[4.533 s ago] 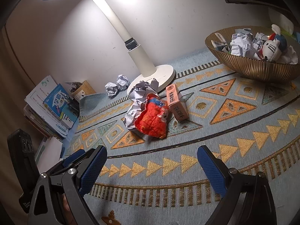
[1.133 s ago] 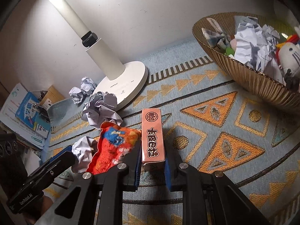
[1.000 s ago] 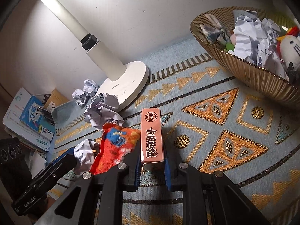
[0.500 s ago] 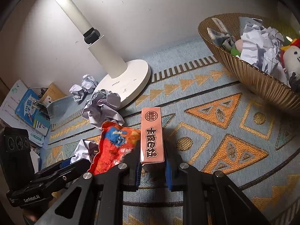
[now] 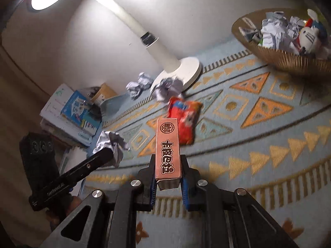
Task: Organize objects
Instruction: 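Lift the paper ball and orange box above the rug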
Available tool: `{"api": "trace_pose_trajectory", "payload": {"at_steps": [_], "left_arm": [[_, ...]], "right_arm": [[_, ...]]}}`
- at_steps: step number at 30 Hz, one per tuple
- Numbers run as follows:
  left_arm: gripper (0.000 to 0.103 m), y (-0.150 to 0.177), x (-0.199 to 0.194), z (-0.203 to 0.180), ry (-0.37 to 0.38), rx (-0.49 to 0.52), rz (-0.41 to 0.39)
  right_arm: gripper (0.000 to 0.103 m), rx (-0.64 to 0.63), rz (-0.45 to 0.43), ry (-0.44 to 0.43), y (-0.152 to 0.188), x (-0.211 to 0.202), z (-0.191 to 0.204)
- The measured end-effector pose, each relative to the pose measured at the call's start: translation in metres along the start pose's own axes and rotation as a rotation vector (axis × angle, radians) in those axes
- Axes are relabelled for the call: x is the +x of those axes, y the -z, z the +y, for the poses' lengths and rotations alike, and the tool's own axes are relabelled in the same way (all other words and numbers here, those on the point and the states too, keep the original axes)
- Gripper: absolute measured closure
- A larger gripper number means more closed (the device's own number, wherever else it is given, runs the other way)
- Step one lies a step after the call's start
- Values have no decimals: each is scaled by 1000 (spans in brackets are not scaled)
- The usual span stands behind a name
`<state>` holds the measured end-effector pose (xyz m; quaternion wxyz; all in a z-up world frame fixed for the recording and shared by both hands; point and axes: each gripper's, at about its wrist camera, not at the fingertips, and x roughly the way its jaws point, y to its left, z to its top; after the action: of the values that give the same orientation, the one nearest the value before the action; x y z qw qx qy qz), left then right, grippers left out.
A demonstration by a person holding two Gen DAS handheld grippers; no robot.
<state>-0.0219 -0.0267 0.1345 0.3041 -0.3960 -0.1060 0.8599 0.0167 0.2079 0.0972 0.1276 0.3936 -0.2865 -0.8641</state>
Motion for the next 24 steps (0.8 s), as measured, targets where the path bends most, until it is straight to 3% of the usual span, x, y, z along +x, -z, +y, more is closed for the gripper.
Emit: {"api": "trace_pose_trajectory", "payload": {"at_steps": [6,8,10,18,21,22,24], "left_arm": [[66,31,2,1,-35,-46,-28],[66,33,4,7,-32,-72,-29],[66,33,1,6,-84,-54,-61],[66,33,3,5,-96,-50,-64],[64,35,0,-2,-130,-18,-86],[64,36,-1,-5,-136,2,-91],[64,37,0,-12,-151,35,-95]], "right_arm": [[84,104,91,-51,53,0,-8],[83,107,74,-22,58,-3,-12],[80,98,47,-1,58,-7,-15],[70,35,18,53,54,-13,-14],[54,-35,28,84,51,-10,-7],[40,-65,30,113,48,-11,-3],[32,-126,-1,195,44,-14,-2]]}}
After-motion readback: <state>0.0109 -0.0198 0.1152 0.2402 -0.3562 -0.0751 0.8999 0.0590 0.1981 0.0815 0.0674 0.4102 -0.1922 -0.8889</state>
